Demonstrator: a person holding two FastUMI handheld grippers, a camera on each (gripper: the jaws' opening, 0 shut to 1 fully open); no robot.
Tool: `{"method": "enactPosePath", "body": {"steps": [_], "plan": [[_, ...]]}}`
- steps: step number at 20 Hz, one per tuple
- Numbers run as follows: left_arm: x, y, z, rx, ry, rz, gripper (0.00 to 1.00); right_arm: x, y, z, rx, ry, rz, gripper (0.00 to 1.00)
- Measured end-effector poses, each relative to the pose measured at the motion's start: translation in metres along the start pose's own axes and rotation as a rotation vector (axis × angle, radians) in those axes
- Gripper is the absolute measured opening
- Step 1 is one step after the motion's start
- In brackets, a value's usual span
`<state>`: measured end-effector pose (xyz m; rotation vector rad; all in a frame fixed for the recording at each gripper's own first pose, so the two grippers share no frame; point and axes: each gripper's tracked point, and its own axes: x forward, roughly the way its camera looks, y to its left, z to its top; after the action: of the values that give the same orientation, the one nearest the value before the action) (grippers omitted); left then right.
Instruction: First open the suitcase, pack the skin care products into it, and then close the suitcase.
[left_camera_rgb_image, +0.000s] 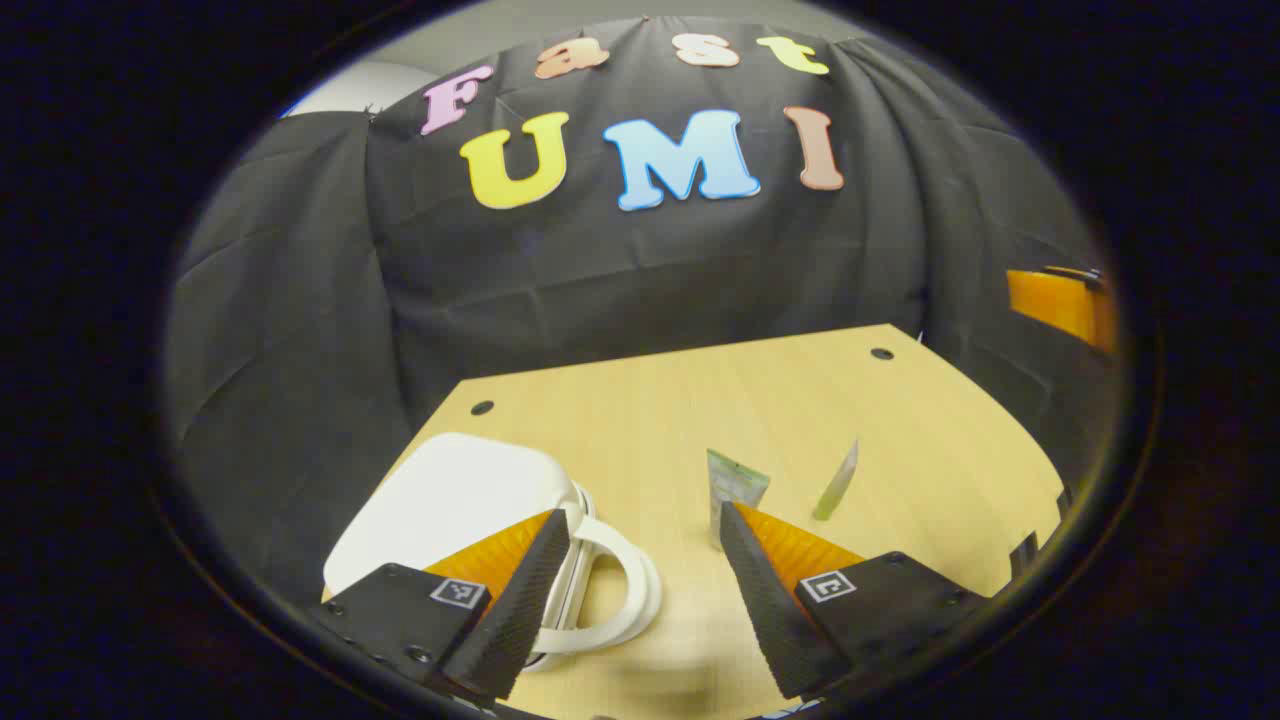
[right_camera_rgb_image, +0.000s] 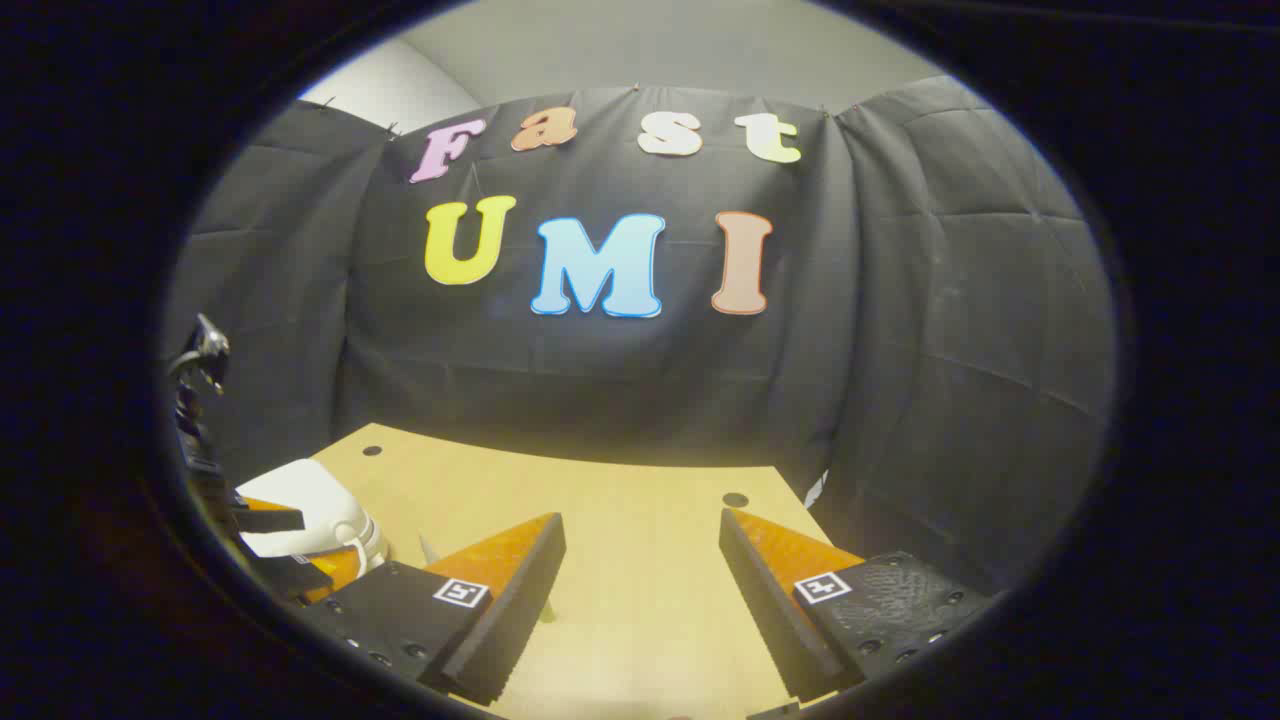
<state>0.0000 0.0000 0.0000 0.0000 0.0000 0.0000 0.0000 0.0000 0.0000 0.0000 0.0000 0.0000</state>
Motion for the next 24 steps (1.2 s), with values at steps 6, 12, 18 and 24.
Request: {"method": "enactPosePath", "body": {"steps": [6,12,18,24], "plan": [[0.042,0.013,-0.059,-0.008,0.199,0.06,0.97,-0.013,-0.029,-0.012,0.018,0.028,-0.062,0.94],[0.06,0.023,-0.094,-0.002,0.305,0.094,0.72,-0.023,-0.051,-0.025,0.042,0.06,-0.108,0.94],[0.069,0.01,-0.112,0.065,0.41,0.025,0.23,-0.026,-0.064,-0.033,0.068,0.076,-0.134,0.94],[0.056,0.0,-0.072,0.032,0.377,0.04,0.16,-0.02,-0.071,-0.036,0.086,0.082,-0.144,0.94]]}}
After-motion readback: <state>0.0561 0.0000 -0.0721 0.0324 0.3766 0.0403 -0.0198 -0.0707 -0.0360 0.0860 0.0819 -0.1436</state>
